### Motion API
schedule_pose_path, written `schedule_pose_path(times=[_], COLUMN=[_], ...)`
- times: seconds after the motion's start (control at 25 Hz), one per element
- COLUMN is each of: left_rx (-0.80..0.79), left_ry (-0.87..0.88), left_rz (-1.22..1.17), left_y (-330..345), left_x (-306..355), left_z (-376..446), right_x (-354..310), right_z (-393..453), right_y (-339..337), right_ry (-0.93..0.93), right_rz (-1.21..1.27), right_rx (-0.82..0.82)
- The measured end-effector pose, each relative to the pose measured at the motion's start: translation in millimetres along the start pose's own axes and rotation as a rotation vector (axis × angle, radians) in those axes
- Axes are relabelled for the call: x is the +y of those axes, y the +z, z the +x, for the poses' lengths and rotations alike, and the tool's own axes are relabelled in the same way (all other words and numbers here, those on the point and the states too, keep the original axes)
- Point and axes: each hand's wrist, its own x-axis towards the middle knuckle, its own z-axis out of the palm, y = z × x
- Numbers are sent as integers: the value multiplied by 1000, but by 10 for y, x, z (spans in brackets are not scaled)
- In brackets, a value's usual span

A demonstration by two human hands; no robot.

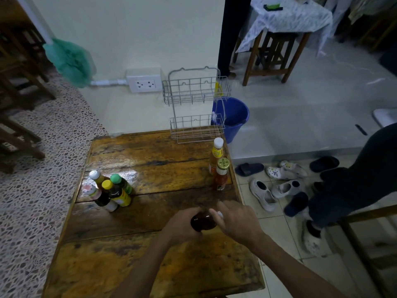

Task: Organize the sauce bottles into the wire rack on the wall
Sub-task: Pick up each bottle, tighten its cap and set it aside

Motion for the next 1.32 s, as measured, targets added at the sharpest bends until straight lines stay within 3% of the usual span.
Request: schedule_pose_path(times=[0.16,0.28,0.36,0.52,0.68,0.92,1.12,1.32], left_rx=[17,147,177,224,302,394,494,491], left_ry=[-48,-44,-58,-58,33,28,-74,-43], left_rz=[129,371,362,29,-222,-201,-209,-243], left_y=[72,265,370,434,489,604,617,552], left_x=[89,116,94,80,330,427,397,363], left_z=[-22,-26,-4,213,477,827,936,1000], right_x=[80,137,161,118,187,366,460,452], right_z=[49,44,60,63,181,362,424,502], right_y=[94,197,164,13,-116,-55,11,82], right_ry=[139,78,96,407,373,355,363,366], right_rz=[27,-60,22,407,429,420,384,387], right_rx=[-93,-361,-412,-143,96,125,117,96])
